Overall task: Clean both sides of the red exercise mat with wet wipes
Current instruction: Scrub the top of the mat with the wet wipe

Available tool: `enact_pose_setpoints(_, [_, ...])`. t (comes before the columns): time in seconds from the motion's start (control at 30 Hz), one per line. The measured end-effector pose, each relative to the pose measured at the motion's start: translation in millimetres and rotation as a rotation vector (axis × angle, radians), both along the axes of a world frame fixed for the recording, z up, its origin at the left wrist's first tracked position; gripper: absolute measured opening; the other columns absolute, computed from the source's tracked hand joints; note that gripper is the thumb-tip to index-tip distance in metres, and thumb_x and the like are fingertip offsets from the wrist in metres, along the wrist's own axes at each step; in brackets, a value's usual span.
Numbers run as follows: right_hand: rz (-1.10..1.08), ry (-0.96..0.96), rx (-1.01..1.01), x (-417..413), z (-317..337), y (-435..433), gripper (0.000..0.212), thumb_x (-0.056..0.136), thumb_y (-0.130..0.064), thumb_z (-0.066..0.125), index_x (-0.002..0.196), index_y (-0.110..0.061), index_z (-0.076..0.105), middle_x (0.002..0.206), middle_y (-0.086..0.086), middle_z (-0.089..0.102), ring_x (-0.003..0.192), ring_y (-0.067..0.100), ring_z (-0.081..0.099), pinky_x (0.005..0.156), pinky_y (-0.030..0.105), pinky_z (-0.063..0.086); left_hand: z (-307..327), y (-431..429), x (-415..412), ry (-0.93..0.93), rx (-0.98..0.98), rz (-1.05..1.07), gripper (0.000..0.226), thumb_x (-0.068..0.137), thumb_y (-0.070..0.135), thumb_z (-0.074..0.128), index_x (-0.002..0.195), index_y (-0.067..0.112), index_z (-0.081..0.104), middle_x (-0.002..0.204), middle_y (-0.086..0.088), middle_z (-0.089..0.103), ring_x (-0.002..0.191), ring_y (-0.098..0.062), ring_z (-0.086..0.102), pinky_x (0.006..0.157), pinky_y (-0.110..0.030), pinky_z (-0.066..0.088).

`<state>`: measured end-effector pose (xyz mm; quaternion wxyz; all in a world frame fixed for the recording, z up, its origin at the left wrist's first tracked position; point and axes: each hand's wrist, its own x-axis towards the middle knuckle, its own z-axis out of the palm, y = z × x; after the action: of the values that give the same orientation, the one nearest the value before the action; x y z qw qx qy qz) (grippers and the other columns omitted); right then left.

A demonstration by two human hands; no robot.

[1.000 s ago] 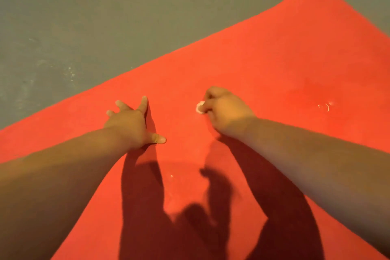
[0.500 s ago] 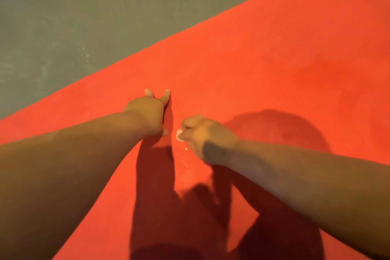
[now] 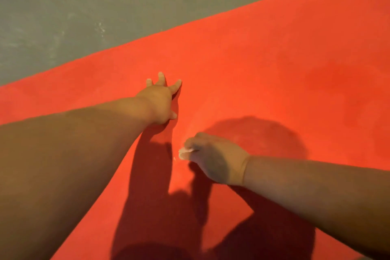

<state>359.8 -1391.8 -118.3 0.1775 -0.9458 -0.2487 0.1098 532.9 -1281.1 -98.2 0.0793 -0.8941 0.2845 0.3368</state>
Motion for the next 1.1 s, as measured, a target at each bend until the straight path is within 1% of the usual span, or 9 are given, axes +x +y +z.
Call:
enact_pose_setpoints(0.1, [-0.299,-0.104,-0.011,25,-6,-58,0.019,0.079,-0.013,0.053,0.086,-0.019,0.069,0.089,0.006,0.064,0.086,0.030,0.060,0.077,0.032,0.046,2,-1,-9,-0.012,0.014,0.002,0.093,0.090,0.021,0.065,0.154,0.027,-0.003,0.158,-0.022,-0.011,0.141,-0.052,0.005,0.116,-0.048,0.016])
enact_pose_setpoints(0.2, [-0.829,-0.120,-0.081,36,1,-135,0.036,0.081,-0.020,0.043,0.094,-0.008,0.075,0.096,0.013,0.065,0.096,0.036,0.059,0.082,0.034,0.046,4,-12,-28,-0.012,-0.027,-0.065,0.087,0.087,0.004,0.051,0.154,0.023,-0.001,0.156,-0.027,-0.008,0.142,-0.049,0.007,0.117,-0.049,0.019])
enact_pose_setpoints(0.27, [-0.950,-0.074,-0.126,29,6,-149,0.038,0.082,-0.022,0.043,0.094,-0.006,0.075,0.096,0.014,0.064,0.095,0.037,0.058,0.081,0.036,0.047,4,-26,-45,0.036,-0.105,-0.147,0.087,0.087,0.007,0.051,0.154,0.024,-0.001,0.158,-0.023,-0.009,0.145,-0.044,0.003,0.116,-0.051,0.021])
enact_pose_setpoints(0.43, [-0.671,0.002,-0.042,-30,10,-89,0.030,0.086,-0.024,0.044,0.083,-0.013,0.072,0.085,0.006,0.062,0.084,0.031,0.062,0.073,0.037,0.052,10,-71,-78,0.131,0.012,-0.181,0.116,0.077,0.049,0.074,0.149,0.038,-0.017,0.154,-0.023,-0.023,0.139,-0.055,-0.010,0.102,-0.071,0.023])
enact_pose_setpoints(0.57, [-0.536,0.026,0.113,-64,14,-83,0.042,0.088,-0.030,0.035,0.080,-0.018,0.075,0.082,0.002,0.064,0.078,0.025,0.064,0.066,0.030,0.052,10,-85,-80,0.130,0.079,-0.153,0.123,0.072,0.046,0.079,0.147,0.043,-0.018,0.150,-0.028,-0.028,0.136,-0.060,-0.012,0.099,-0.074,0.025])
enact_pose_setpoints(0.73, [-1.224,0.040,-0.167,-63,6,-208,0.024,0.080,-0.009,0.055,0.091,-0.011,0.076,0.101,0.011,0.067,0.100,0.032,0.062,0.085,0.033,0.047,13,-91,-85,0.106,0.103,-0.142,0.124,0.072,0.038,0.082,0.148,0.041,-0.016,0.152,-0.028,-0.025,0.138,-0.057,-0.008,0.102,-0.072,0.026])
enact_pose_setpoints(0.8, [-1.293,0.113,-0.220,-77,12,-223,0.021,0.083,-0.013,0.058,0.094,-0.012,0.076,0.106,0.011,0.068,0.101,0.032,0.062,0.085,0.033,0.048,14,-98,-93,0.079,0.121,-0.156,0.124,0.074,0.026,0.082,0.150,0.030,-0.016,0.153,-0.030,-0.020,0.139,-0.056,-0.004,0.103,-0.070,0.026])
enact_pose_setpoints(0.9, [-1.075,0.005,-0.132,-88,18,-168,0.021,0.081,-0.017,0.056,0.081,-0.012,0.076,0.089,0.011,0.068,0.084,0.032,0.066,0.074,0.032,0.050,13,-111,-105,0.074,0.117,-0.242,0.115,0.079,0.019,0.074,0.149,0.005,-0.017,0.148,-0.043,-0.009,0.135,-0.062,0.001,0.109,-0.065,0.020])
enact_pose_setpoints(1.1, [-0.784,0.114,0.038,-92,18,-116,0.021,0.086,-0.017,0.052,0.087,-0.017,0.072,0.091,0.006,0.065,0.089,0.030,0.062,0.076,0.038,0.051,6,-119,-104,0.096,0.062,-0.252,0.135,0.068,0.046,0.081,0.148,0.016,-0.023,0.140,-0.053,0.003,0.134,-0.063,-0.011,0.105,-0.074,0.005])
